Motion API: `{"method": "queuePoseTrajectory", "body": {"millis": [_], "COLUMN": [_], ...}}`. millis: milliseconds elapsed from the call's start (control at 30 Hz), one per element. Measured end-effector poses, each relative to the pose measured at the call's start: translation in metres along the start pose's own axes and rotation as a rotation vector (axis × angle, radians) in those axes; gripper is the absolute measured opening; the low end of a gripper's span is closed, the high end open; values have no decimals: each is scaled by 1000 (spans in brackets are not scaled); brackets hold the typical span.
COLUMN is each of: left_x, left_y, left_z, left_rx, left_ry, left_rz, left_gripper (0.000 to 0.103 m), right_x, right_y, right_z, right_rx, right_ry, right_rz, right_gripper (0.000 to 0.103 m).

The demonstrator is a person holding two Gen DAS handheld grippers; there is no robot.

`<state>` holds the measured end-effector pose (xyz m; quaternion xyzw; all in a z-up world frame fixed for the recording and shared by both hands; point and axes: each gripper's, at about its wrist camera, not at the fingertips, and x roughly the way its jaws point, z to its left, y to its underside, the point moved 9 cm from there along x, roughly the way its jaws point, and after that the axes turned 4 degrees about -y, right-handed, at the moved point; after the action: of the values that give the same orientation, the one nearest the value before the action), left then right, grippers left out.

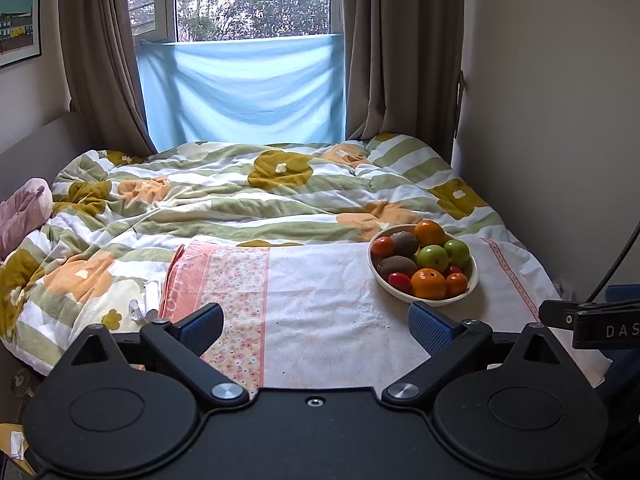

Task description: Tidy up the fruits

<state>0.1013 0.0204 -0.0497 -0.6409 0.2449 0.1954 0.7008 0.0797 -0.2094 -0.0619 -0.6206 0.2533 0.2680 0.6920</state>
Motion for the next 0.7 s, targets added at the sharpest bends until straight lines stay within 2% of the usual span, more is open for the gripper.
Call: {"method": "queuePoseTrajectory", "body": {"millis": [700], "left_x": [2], "left_y": [-2], "left_z": [1], "left_rx": [1], "left_ry": [5], "left_rz": [-2], "left_gripper": [103], "right_x": [4], "right_y": [-1], "right_z": [3], "right_rx": [0], "right_ry": [-1], "right_rz": [5], "right_gripper": [103]}}
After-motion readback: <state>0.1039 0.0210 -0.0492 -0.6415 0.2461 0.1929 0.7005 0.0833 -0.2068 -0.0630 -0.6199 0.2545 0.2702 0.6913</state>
